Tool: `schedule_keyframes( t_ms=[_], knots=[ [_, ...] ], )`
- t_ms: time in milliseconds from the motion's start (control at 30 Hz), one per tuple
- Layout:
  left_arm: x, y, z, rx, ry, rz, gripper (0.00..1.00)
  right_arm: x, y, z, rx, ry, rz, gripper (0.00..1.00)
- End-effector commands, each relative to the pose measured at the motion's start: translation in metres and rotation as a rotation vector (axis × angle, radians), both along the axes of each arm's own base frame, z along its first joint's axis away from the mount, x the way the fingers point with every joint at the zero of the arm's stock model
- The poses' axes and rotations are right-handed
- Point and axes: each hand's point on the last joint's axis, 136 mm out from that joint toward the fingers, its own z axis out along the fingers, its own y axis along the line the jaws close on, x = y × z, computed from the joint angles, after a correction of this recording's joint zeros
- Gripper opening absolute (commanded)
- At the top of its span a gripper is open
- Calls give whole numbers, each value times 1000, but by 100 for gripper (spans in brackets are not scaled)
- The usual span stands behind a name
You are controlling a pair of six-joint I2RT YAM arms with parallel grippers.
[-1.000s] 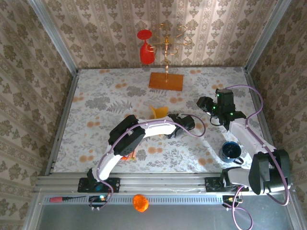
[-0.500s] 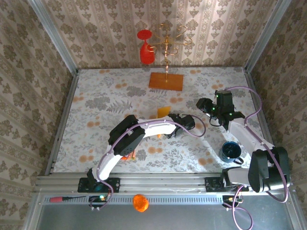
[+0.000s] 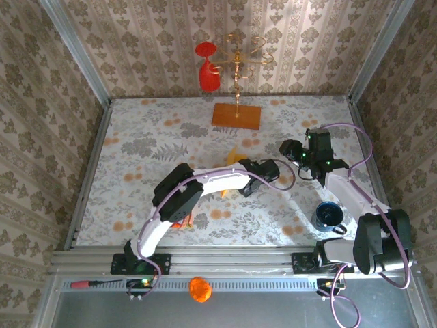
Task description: Fold a paper plane with a square sheet of paper (pick it up from the middle)
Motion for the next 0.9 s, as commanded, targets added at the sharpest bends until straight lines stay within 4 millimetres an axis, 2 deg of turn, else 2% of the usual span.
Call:
schedule_keyframes(
  t_ms=[0,133,200,333,433,500,600,733,867],
  knots=[
    [-19,-32,34,-248,102,19,39,-1,-4,-3,-1,4,-12,50],
    [-29,-48,73,-466,169,26,45,-1,-6,-4,-2,8,-17,50],
    [-31,-49,89,-555,189,37,47,-1,-6,-3,-4,6,-15,50],
    [-23,-34,118,-689,186,98,54,0,-6,-6,-16,13,-10,51],
    [-11,-15,128,-795,200,178,64,1,-3,1,-23,-10,23,53],
    [-6,-1,125,-872,233,234,71,0,-4,4,-38,-18,31,57],
    [-1,9,117,-982,337,312,73,-1,-5,6,-57,-31,36,61],
    [-5,9,94,-1037,451,374,72,0,-4,5,-51,-29,38,62],
    [-7,4,82,-1029,491,385,69,3,-3,0,-24,-11,23,62]
  ],
)
